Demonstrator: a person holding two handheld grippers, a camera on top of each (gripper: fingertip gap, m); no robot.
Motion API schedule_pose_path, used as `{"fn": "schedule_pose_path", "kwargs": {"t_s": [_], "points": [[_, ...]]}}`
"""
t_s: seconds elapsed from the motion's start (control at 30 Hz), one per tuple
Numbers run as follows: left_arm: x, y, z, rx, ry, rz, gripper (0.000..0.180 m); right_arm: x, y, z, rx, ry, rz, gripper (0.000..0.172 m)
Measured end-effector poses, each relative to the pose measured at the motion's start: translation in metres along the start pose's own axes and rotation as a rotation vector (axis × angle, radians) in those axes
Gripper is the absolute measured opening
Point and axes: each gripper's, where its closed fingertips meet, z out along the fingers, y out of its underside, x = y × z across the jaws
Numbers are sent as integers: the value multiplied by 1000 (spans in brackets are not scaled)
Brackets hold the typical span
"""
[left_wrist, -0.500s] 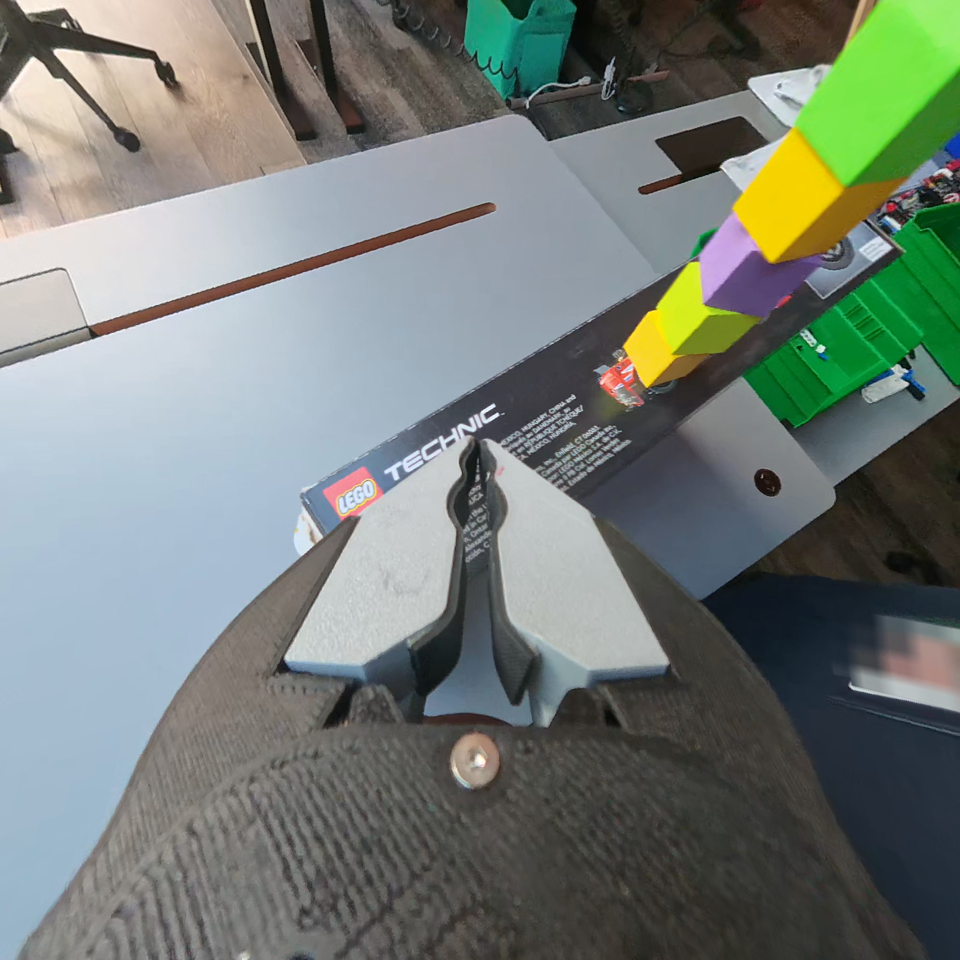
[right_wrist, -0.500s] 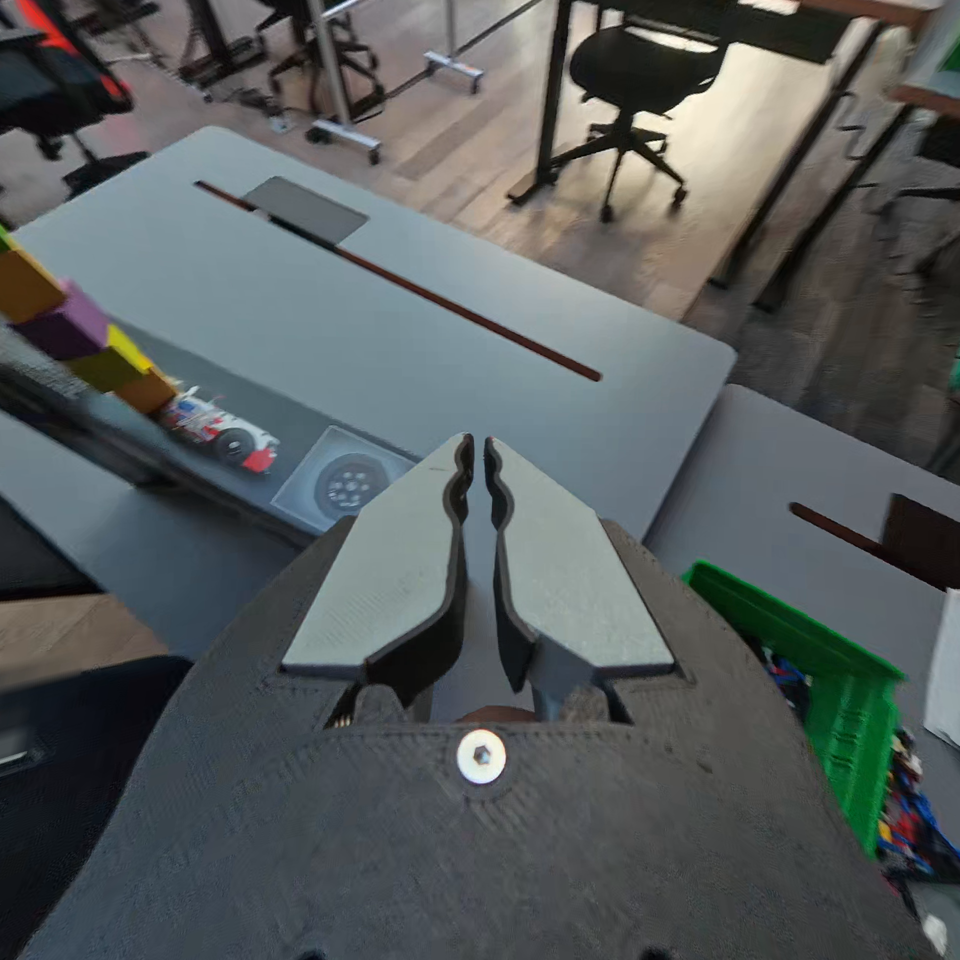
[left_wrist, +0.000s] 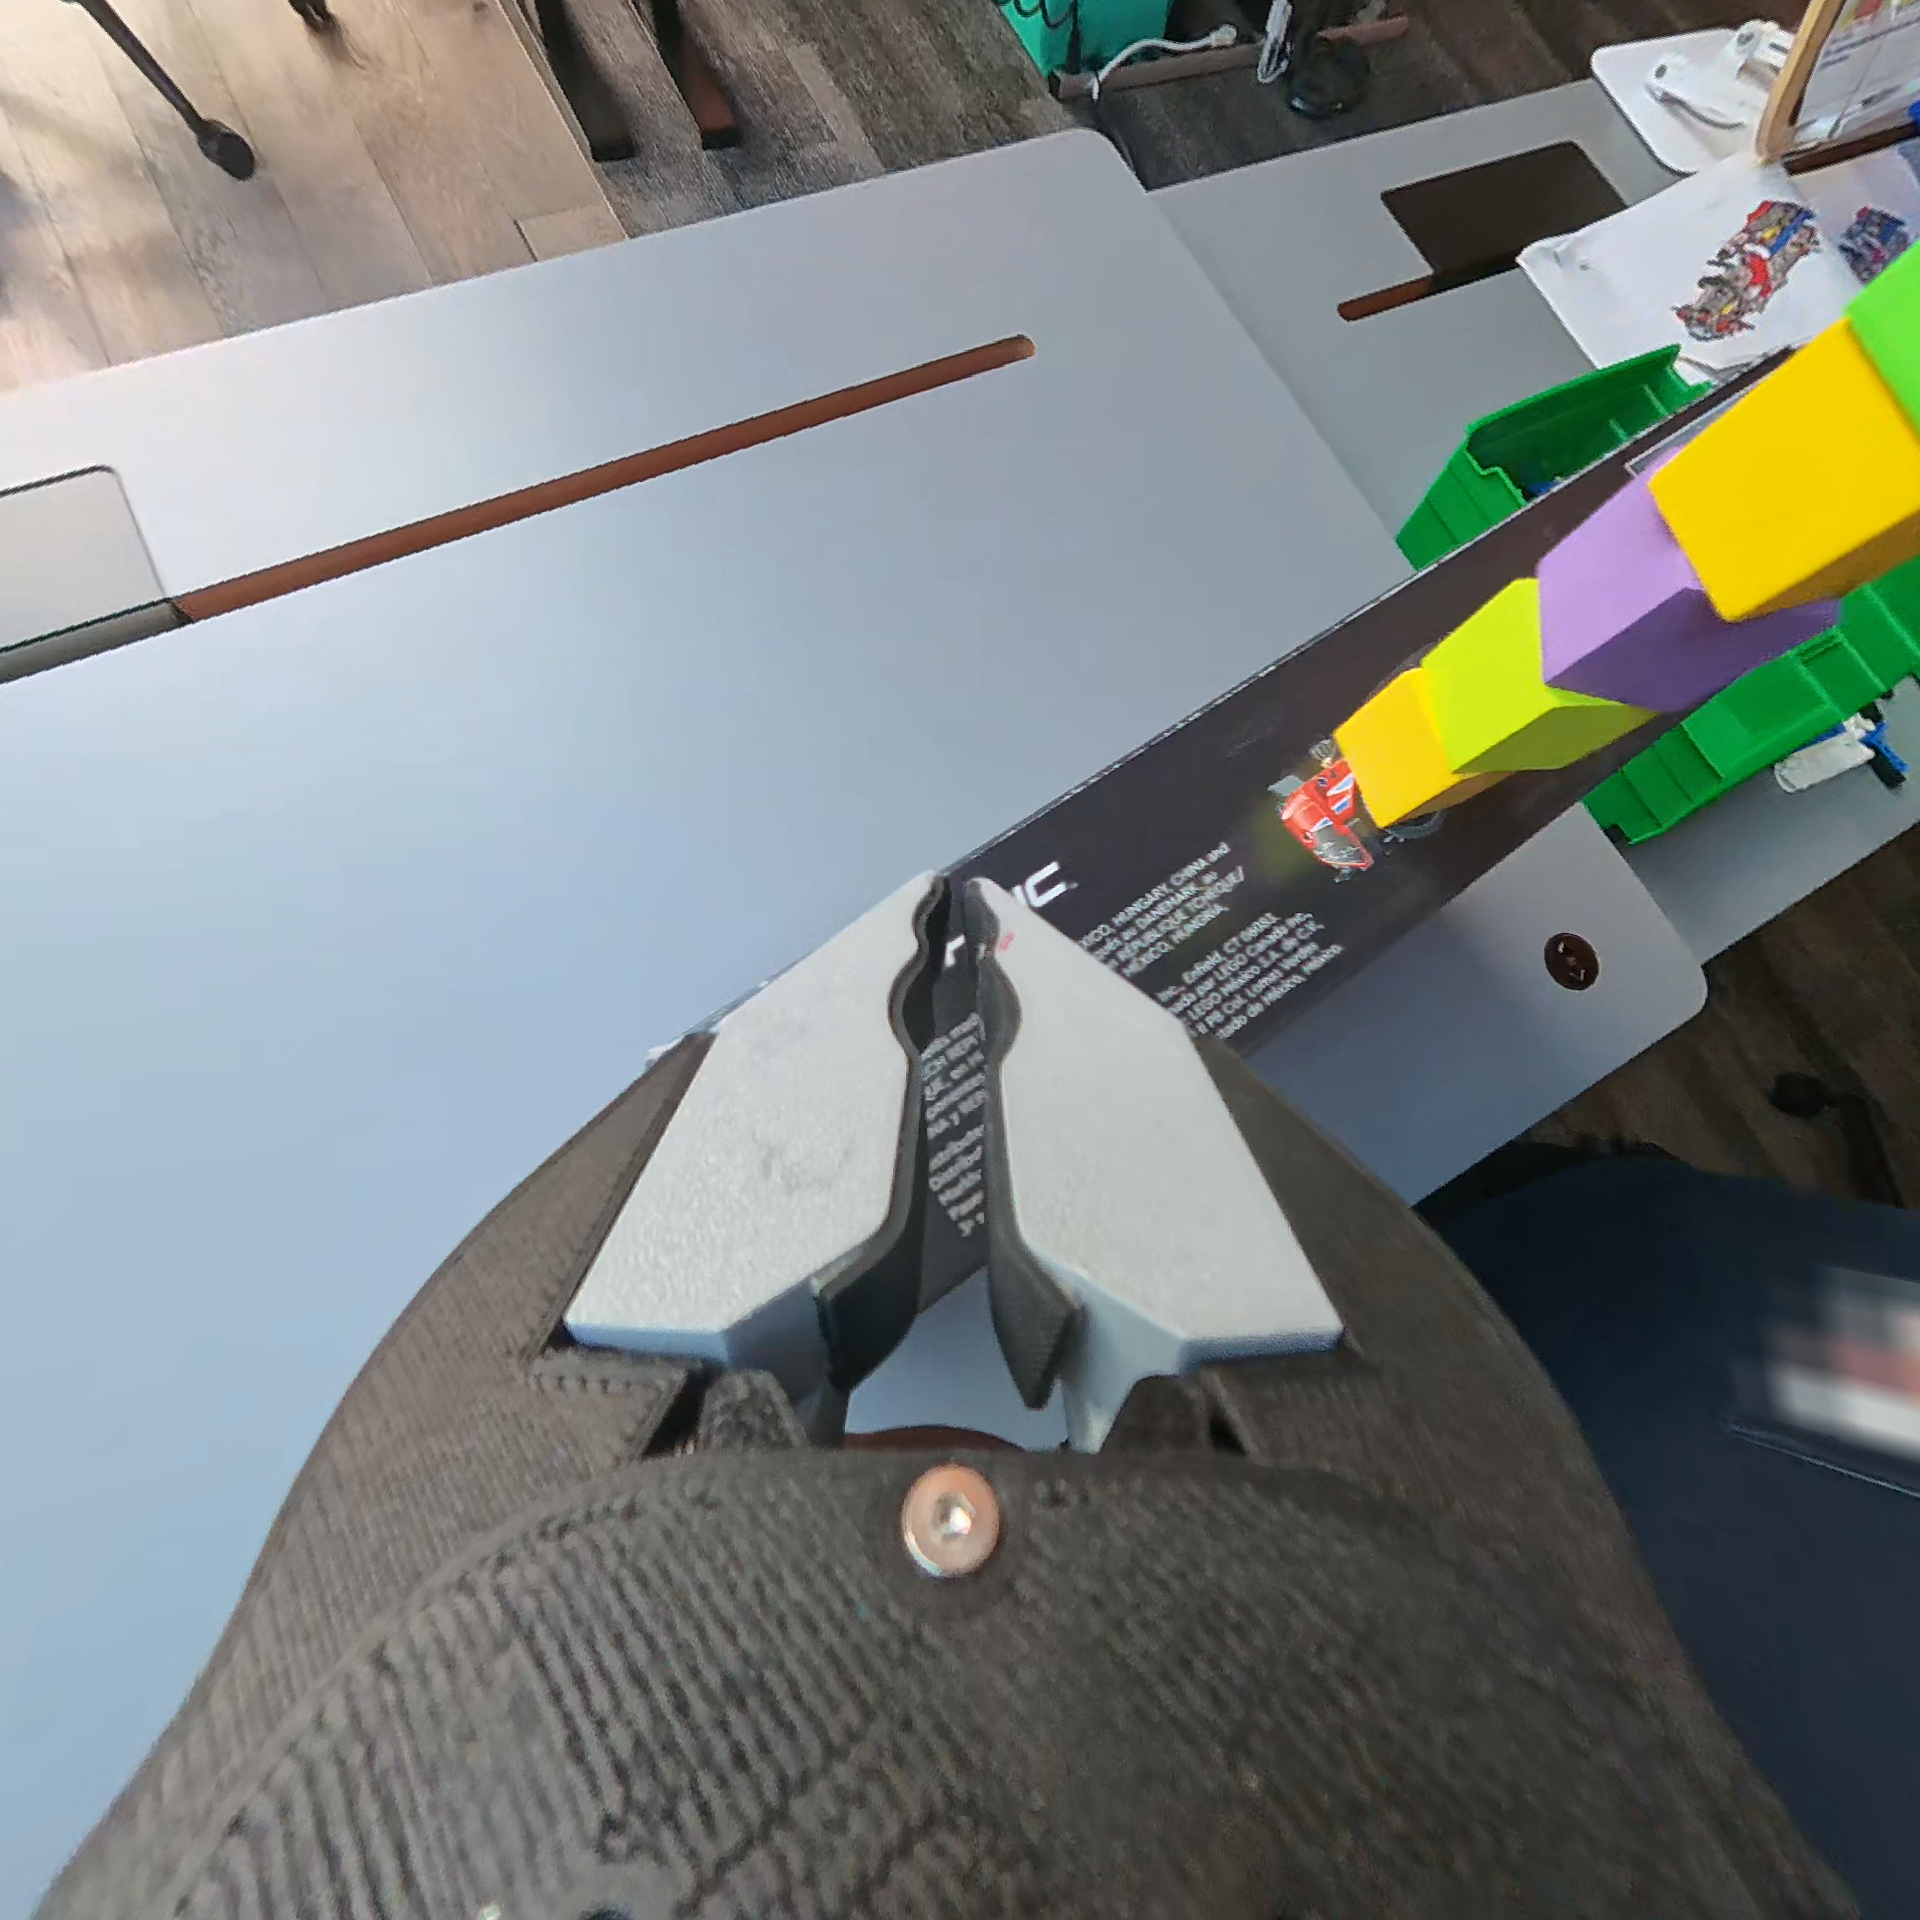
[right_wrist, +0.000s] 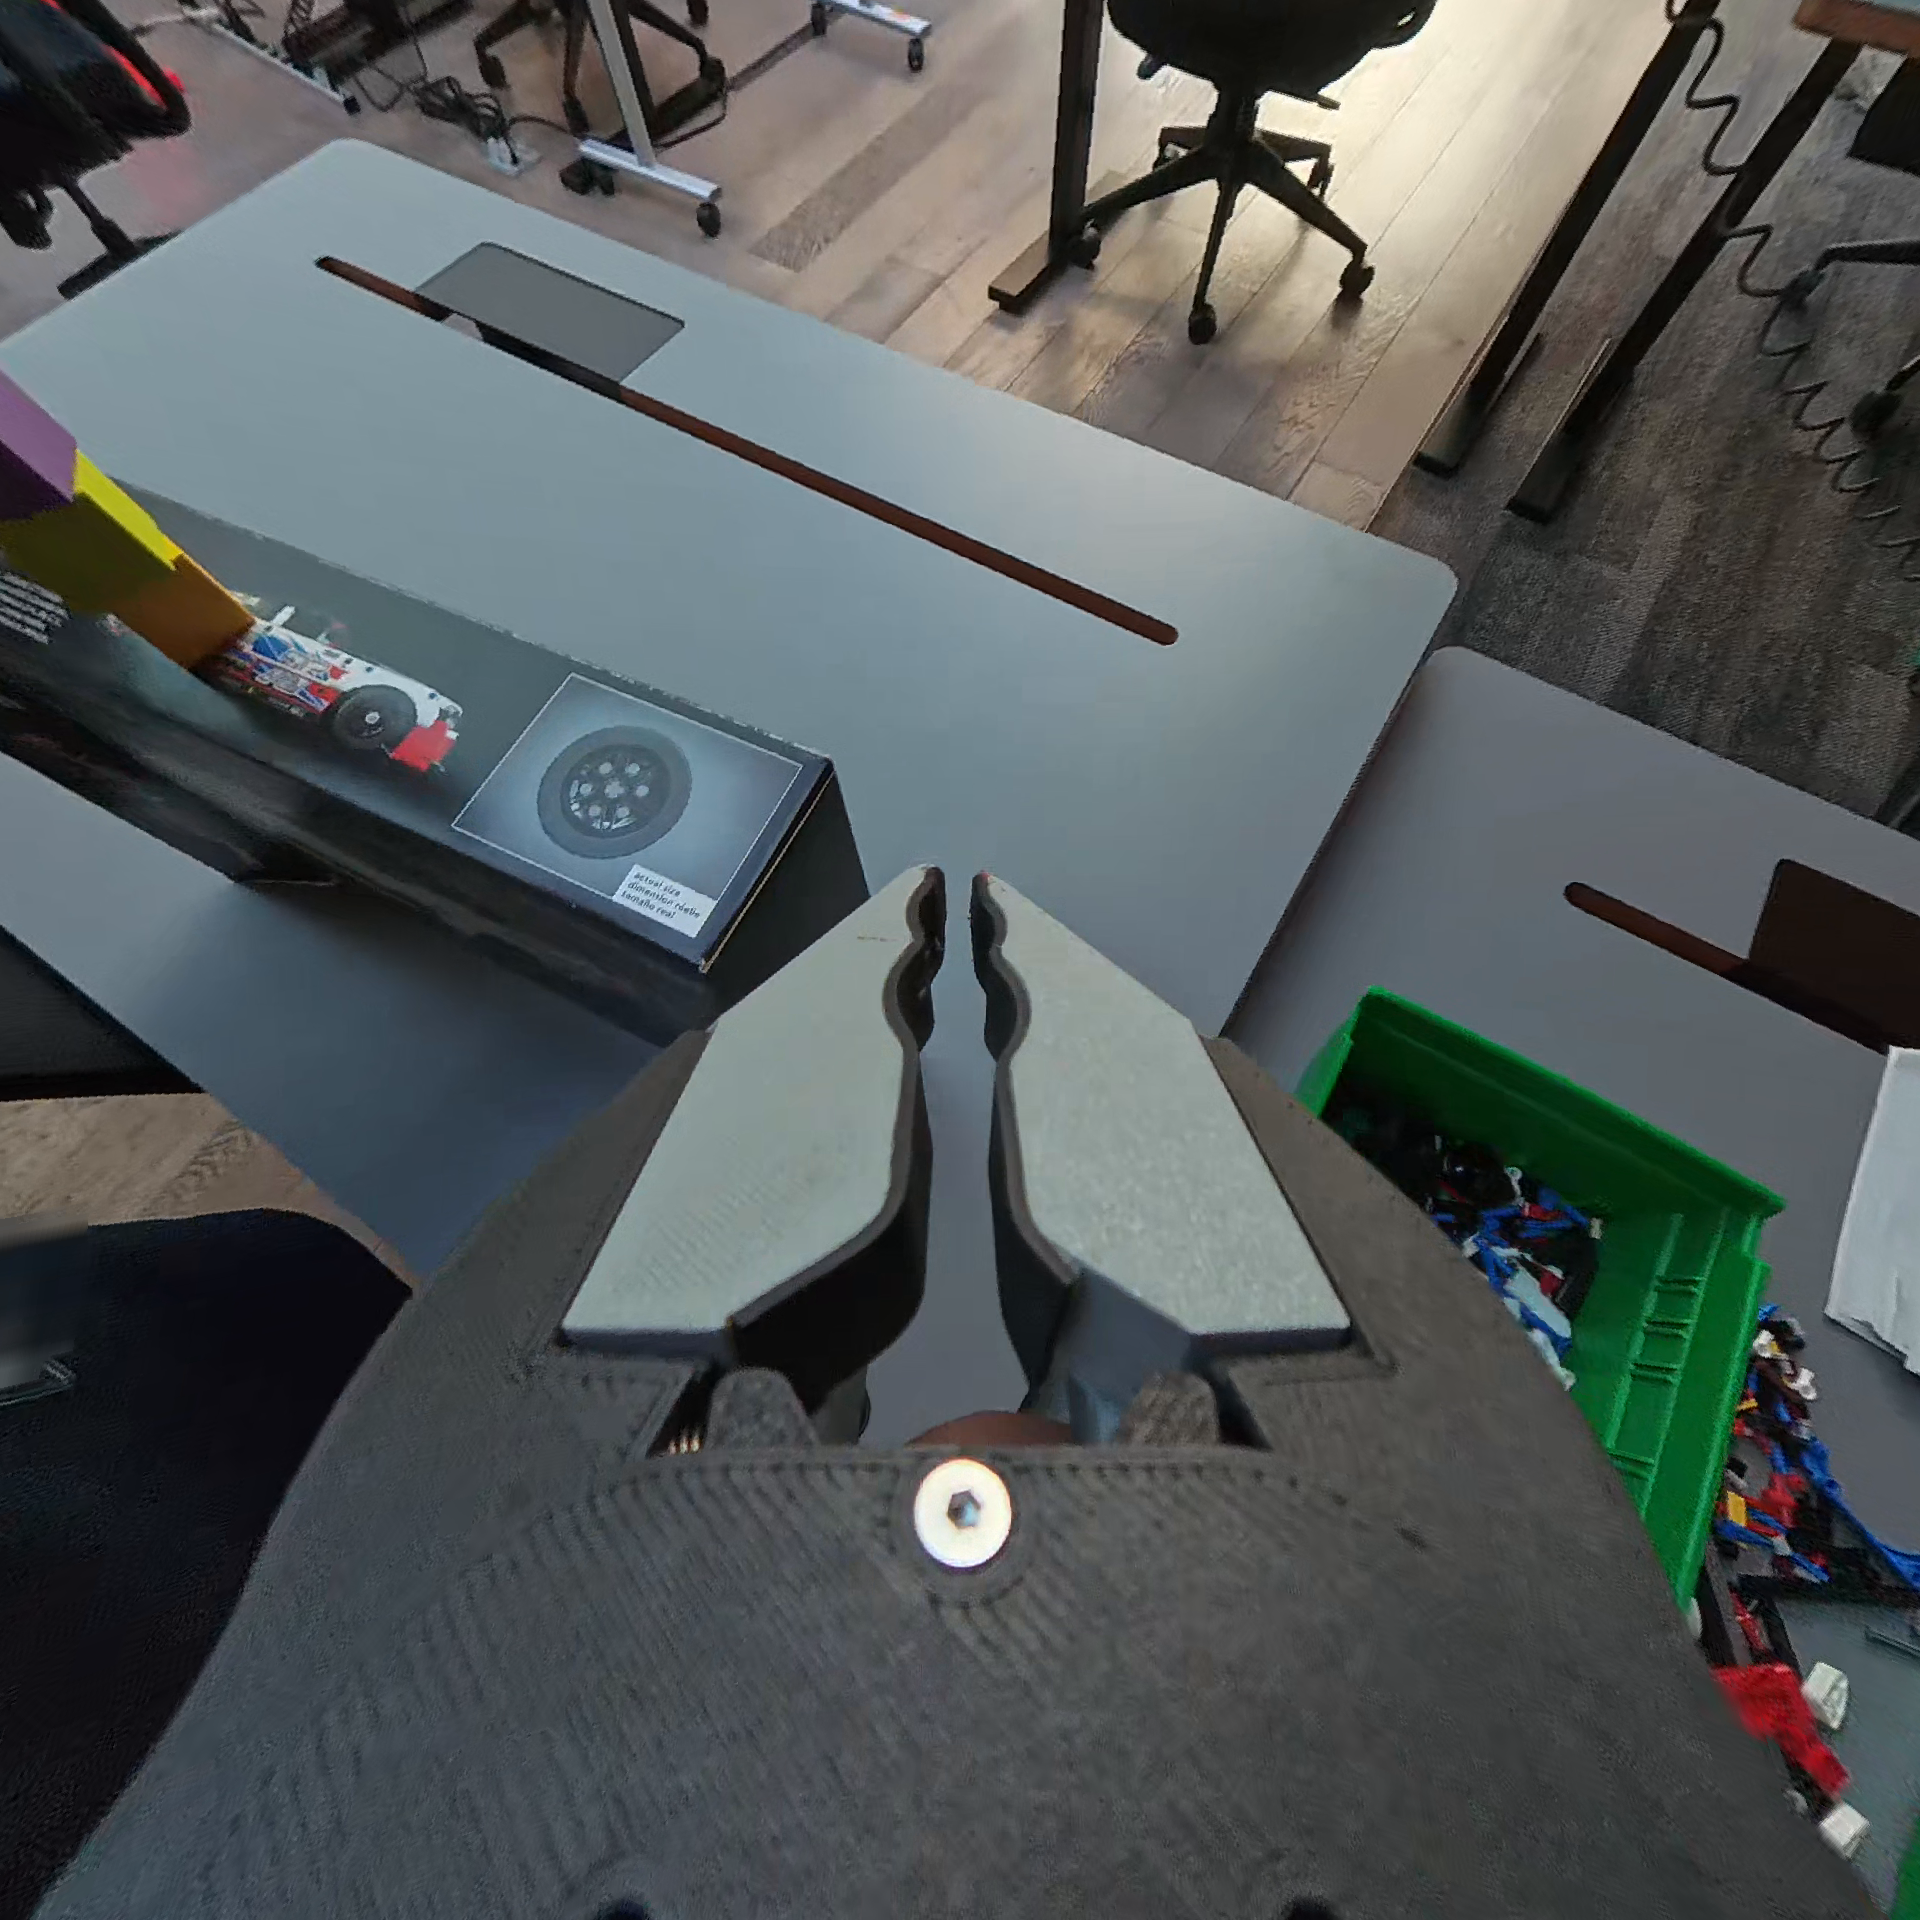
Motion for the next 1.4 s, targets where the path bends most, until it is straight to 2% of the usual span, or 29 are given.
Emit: {"fn": "schedule_pose_path", "kwargs": {"t_s": [0.23,0.57,0.9,1.07,1.23,1.3,1.4], "points": [[43,6,21,-56,103,60,0,-22,18,8,-43,-77,-6,3],[81,-3,35,-60,171,96,11,-60,11,22,-31,-185,-37,4],[99,-15,49,-94,191,143,9,-64,-2,35,-3,-214,-73,5],[138,-40,71,-116,260,210,6,-49,7,42,-2,-218,-40,5],[205,-90,113,-102,342,347,3,-6,26,43,1,-160,53,7],[207,-105,128,-137,307,380,4,19,39,42,-9,-135,109,10],[208,-115,131,-142,337,352,0,60,71,40,-71,-79,151,11]]}}
